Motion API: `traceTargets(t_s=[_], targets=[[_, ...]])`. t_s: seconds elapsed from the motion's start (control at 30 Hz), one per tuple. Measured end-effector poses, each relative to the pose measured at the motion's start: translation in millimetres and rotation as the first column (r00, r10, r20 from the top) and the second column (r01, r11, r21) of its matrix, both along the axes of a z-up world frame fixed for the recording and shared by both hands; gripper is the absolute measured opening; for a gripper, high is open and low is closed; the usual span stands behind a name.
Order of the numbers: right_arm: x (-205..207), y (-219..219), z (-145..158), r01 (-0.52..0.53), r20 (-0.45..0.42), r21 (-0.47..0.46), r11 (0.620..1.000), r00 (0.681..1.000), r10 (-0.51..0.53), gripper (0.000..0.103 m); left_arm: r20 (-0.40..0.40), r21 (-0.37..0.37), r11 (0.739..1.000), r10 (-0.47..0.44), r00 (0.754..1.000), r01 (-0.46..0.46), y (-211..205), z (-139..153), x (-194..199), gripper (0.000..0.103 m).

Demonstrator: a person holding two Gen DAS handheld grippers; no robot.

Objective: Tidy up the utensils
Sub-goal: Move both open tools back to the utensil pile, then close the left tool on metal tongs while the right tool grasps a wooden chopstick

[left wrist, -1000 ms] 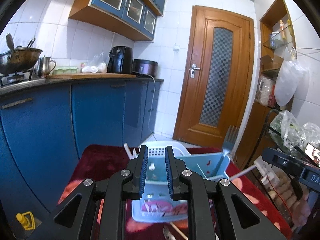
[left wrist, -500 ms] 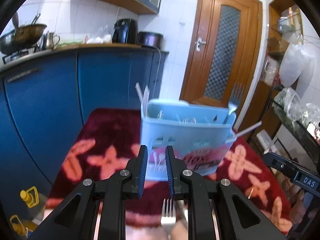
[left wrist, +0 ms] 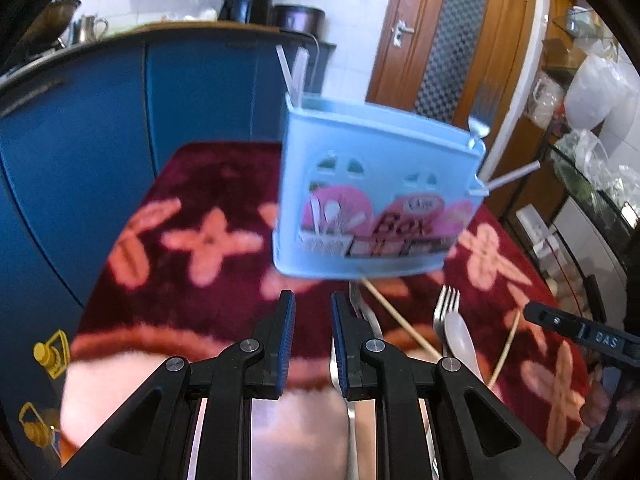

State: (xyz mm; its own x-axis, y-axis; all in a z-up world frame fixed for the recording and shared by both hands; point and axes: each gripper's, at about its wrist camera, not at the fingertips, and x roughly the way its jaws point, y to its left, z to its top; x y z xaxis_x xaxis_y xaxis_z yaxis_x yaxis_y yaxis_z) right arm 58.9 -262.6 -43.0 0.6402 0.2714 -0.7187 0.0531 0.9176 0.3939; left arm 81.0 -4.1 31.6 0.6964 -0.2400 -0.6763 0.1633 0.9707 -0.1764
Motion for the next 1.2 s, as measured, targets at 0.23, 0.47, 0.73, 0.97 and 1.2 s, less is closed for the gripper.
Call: traceTargets(t_s=[0.23, 0.47, 0.73, 0.97, 1.2], targets=[[3, -4, -14, 0.020, -0.091, 0.029, 0.999, 0.996, -0.018, 0.042, -0.092, -0.003, 0.999, -0.037, 0.995, 0.037, -6, -16, 1, 0.018], [11, -3, -20, 0.018, -0.118, 0.057, 0.998, 0.993, -0.011, 0.042, -0.150, -0.016, 0.999, -0.051, 0.987, 0.050, -9, -27, 3, 0.018], [26, 2, -23, -0.007, -0.111, 0.047, 0.999, 0.994, 0.012, 0.039, -0.214, -0.045, 0.996, -0.086, 0.973, 0.078, -13, -38, 9, 0.018], [35, 3, -25, -0.031, -0.083, 0.054, 0.998, 0.996, 0.035, 0.034, -0.240, -0.057, 0.992, -0.120, 0.963, 0.110, -19, -42, 17, 0.019], [44, 11, -26, -0.069, -0.055, 0.046, 0.997, 0.996, 0.071, 0.029, -0.258, -0.111, 0.984, -0.161, 0.953, 0.137, -16, -45, 32, 0.019]])
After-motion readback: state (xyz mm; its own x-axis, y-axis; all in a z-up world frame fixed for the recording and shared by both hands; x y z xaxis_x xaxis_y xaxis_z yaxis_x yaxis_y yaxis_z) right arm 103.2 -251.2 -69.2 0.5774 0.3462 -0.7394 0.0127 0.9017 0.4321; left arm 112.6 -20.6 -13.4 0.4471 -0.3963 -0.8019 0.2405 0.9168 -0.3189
